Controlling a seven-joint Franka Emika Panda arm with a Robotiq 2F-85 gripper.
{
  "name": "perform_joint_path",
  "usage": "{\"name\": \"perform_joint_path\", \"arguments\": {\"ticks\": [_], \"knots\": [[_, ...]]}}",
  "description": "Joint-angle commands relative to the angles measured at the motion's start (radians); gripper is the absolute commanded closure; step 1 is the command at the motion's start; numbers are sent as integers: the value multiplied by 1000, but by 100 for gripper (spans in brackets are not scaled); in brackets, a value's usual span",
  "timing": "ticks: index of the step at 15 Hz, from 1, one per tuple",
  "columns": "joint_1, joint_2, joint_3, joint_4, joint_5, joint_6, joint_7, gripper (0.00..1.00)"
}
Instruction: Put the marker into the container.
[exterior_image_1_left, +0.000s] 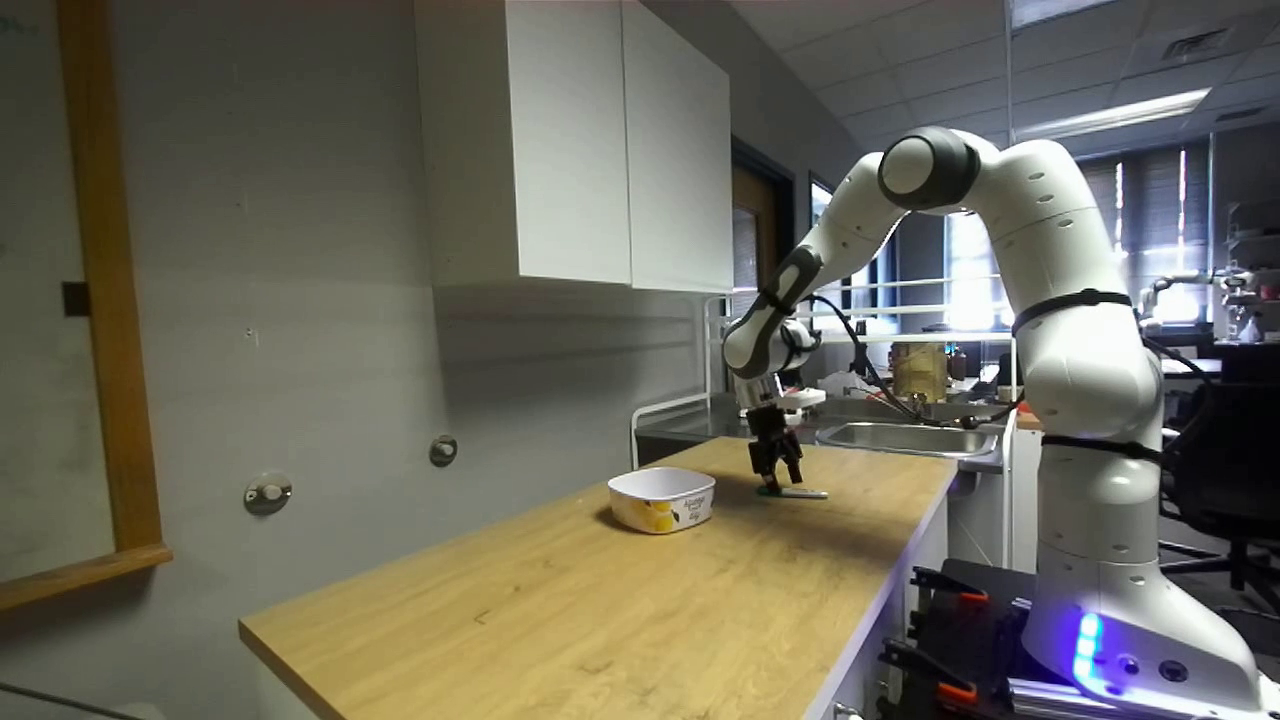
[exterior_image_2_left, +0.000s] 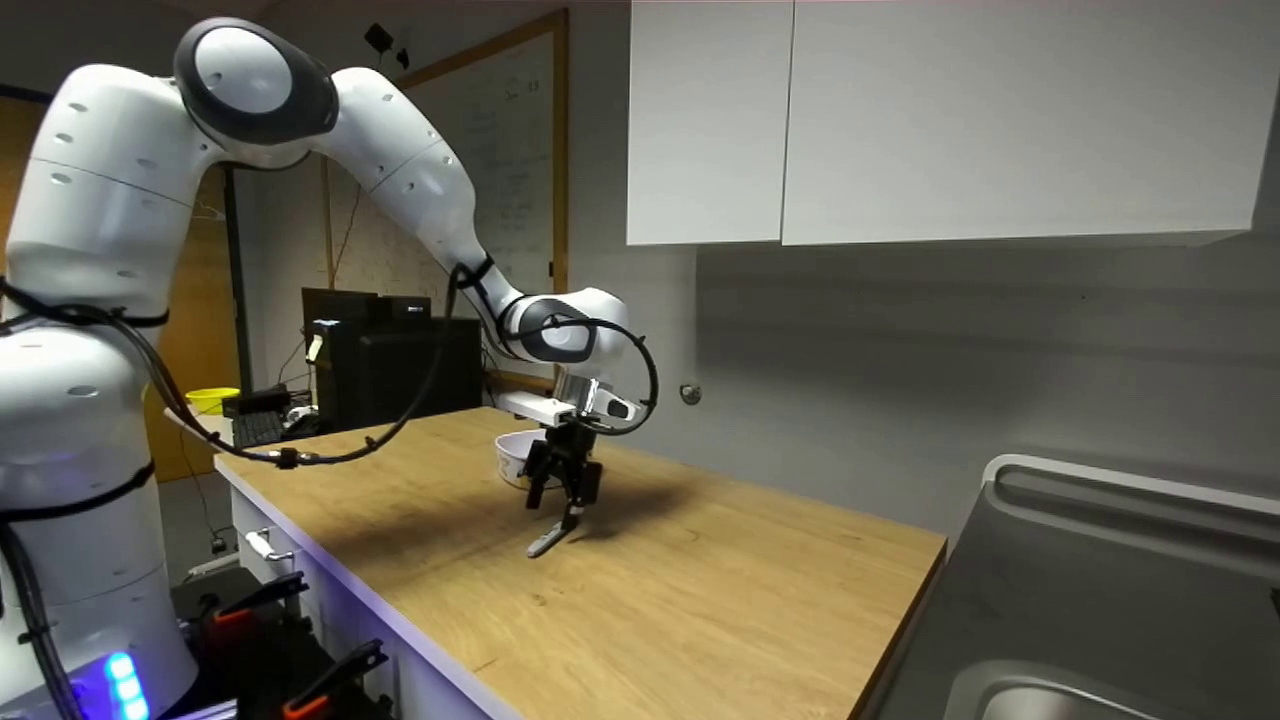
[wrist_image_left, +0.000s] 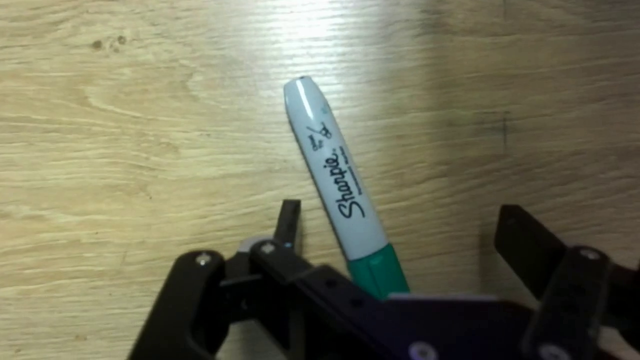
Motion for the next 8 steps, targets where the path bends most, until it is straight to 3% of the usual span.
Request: {"name": "perform_joint_path", "arguments": {"ticks": [1, 2, 5, 8], "knots": [[-5, 43, 5, 39, 6, -8, -16, 6], [-6, 48, 5, 44, 4, -9, -18, 26], [-8, 61, 5, 55, 3, -8, -20, 36], [-10, 67, 3, 59, -2, -6, -19, 63]]}}
